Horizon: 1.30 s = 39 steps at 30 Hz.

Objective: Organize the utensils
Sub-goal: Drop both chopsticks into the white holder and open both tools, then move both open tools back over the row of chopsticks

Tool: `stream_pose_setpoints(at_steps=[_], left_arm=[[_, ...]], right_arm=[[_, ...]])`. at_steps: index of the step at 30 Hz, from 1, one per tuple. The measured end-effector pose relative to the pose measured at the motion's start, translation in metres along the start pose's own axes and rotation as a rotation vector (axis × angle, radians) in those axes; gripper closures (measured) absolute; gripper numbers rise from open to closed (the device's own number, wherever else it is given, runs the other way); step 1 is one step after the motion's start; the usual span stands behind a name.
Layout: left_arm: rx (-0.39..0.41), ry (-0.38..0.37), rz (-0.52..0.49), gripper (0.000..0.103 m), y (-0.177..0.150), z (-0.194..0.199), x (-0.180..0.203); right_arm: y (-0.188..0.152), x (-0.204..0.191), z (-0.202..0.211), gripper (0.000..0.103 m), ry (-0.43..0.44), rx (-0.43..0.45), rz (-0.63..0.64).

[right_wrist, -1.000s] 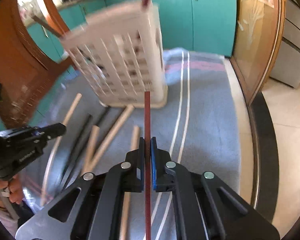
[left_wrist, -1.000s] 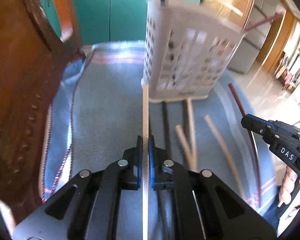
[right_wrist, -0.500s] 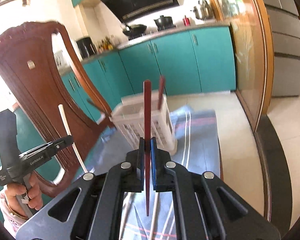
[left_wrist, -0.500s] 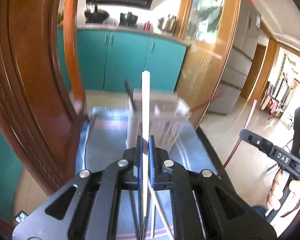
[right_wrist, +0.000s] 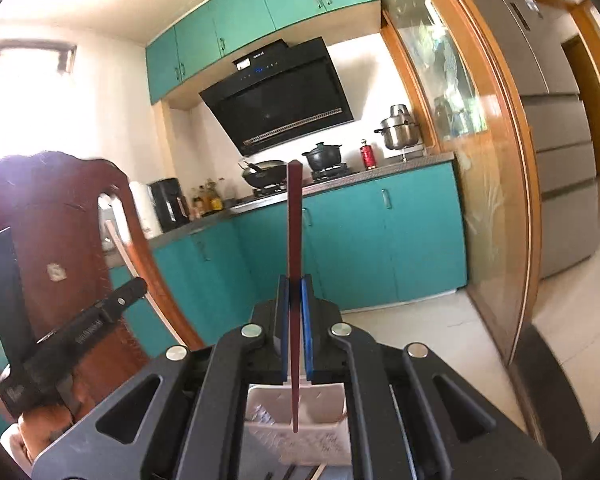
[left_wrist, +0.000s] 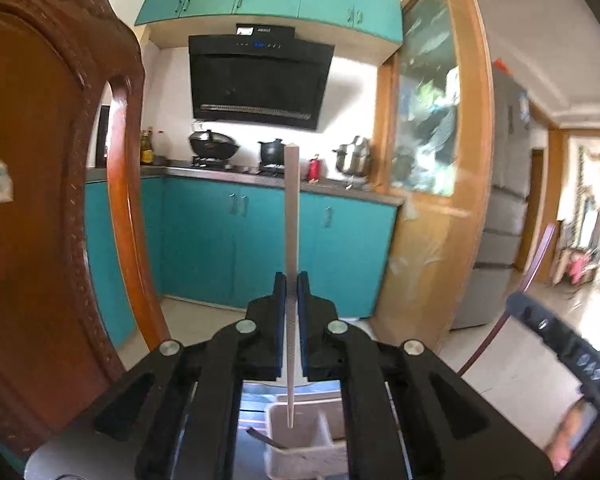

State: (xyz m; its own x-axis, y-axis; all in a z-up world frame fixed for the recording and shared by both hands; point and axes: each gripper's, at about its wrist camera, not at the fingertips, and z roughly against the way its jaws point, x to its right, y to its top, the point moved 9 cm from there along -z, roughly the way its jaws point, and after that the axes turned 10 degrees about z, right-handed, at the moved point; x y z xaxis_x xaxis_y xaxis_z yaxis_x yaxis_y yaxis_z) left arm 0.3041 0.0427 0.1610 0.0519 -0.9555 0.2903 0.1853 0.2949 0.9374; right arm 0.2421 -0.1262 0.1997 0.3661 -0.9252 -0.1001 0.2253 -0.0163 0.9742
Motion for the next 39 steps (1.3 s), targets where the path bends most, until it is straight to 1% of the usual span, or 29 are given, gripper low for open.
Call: stream_pose_setpoints(at_steps=[2, 3, 5, 7, 11, 15, 17, 18, 19, 20, 21, 22, 23, 26, 27, 28, 29, 30, 31, 32, 33, 34, 35, 36, 37, 39], left_arm=[[-0.031, 0.037, -0.019, 0.096, -0.020, -0.025, -0.005], [-0.053, 0.045, -0.014, 0.096, -0.032, -0.035, -0.009], [-0.080, 0.054, -0.003, 0.096, -0.049, -0.046, -0.015], [-0.097, 0.066, 0.003, 0.096, -0.061, -0.051, -0.022], [-0.130, 0.074, 0.011, 0.096, -0.075, -0.058, -0.029], [-0.136, 0.069, 0.023, 0.096, -0.083, -0.051, -0.035], [-0.127, 0.063, 0.017, 0.094, -0.083, -0.045, -0.034], [-0.121, 0.059, 0.014, 0.091, -0.082, -0.043, -0.032], [-0.111, 0.054, 0.008, 0.087, -0.081, -0.037, -0.031], [-0.100, 0.050, 0.001, 0.083, -0.080, -0.032, -0.029], [-0.086, 0.043, -0.006, 0.078, -0.079, -0.024, -0.029], [-0.064, 0.031, -0.014, 0.075, -0.077, -0.012, -0.027], [-0.054, 0.017, -0.020, 0.075, -0.077, -0.001, -0.026], [-0.060, -0.107, -0.024, 0.074, -0.089, 0.046, -0.024], [-0.069, -0.123, -0.036, 0.074, -0.097, 0.058, -0.026], [-0.092, -0.121, -0.053, 0.074, -0.109, 0.064, -0.030], [-0.130, -0.107, -0.067, 0.074, -0.125, 0.065, -0.036], [-0.176, -0.084, -0.075, 0.075, -0.142, 0.062, -0.043], [-0.249, -0.054, -0.067, 0.081, -0.166, 0.052, -0.054], [-0.324, -0.046, -0.043, 0.087, -0.187, 0.042, -0.062], [-0.402, -0.046, -0.011, 0.090, -0.207, 0.031, -0.068], [-0.493, -0.049, 0.019, 0.090, -0.230, 0.017, -0.073], [-0.567, -0.044, 0.022, 0.090, -0.249, 0.005, -0.075], [-0.603, -0.039, 0.011, 0.090, -0.260, -0.003, -0.075], [-0.662, -0.034, -0.020, 0.090, -0.276, -0.012, -0.074], [-0.710, -0.019, -0.041, 0.090, -0.293, -0.020, -0.076]], right_arm=[[-0.011, -0.002, -0.019, 0.097, -0.019, -0.028, 0.036], [-0.020, -0.003, -0.027, 0.097, -0.031, -0.037, 0.055], [-0.035, -0.003, -0.041, 0.097, -0.024, -0.058, 0.069], [-0.050, -0.003, -0.048, 0.097, -0.007, -0.074, 0.070], [-0.072, 0.002, -0.053, 0.097, -0.006, -0.102, 0.065], [-0.085, 0.011, -0.051, 0.096, -0.015, -0.148, 0.029], [-0.088, 0.014, -0.044, 0.096, -0.018, -0.153, 0.022], [-0.088, 0.015, -0.039, 0.093, -0.025, -0.146, 0.022], [-0.088, 0.016, -0.034, 0.087, -0.028, -0.136, 0.021], [-0.087, 0.017, -0.028, 0.084, -0.027, -0.122, 0.018], [-0.083, 0.018, -0.020, 0.078, -0.025, -0.103, 0.013], [-0.079, 0.019, -0.006, 0.076, -0.027, -0.073, 0.009], [-0.076, 0.021, 0.009, 0.075, -0.033, -0.039, 0.010], [-0.078, 0.029, 0.050, 0.074, -0.067, 0.037, 0.019], [-0.083, 0.035, 0.065, 0.074, -0.090, 0.056, 0.017], [-0.091, 0.041, 0.078, 0.074, -0.120, 0.067, 0.007], [-0.105, 0.049, 0.088, 0.074, -0.147, 0.057, -0.015], [-0.119, 0.053, 0.089, 0.074, -0.154, 0.025, -0.034], [-0.132, 0.054, 0.085, 0.072, -0.152, -0.015, -0.043], [-0.152, 0.053, 0.073, 0.068, -0.152, -0.100, -0.021], [-0.179, 0.049, 0.051, 0.064, -0.147, -0.243, 0.035], [-0.201, 0.043, 0.034, 0.064, -0.121, -0.358, 0.068], [-0.232, 0.032, 0.012, 0.064, -0.045, -0.517, 0.079], [-0.253, 0.023, -0.001, 0.064, 0.025, -0.611, 0.058], [-0.266, 0.017, -0.010, 0.064, 0.059, -0.673, 0.036], [-0.287, 0.006, -0.028, 0.064, 0.086, -0.784, 0.056]])
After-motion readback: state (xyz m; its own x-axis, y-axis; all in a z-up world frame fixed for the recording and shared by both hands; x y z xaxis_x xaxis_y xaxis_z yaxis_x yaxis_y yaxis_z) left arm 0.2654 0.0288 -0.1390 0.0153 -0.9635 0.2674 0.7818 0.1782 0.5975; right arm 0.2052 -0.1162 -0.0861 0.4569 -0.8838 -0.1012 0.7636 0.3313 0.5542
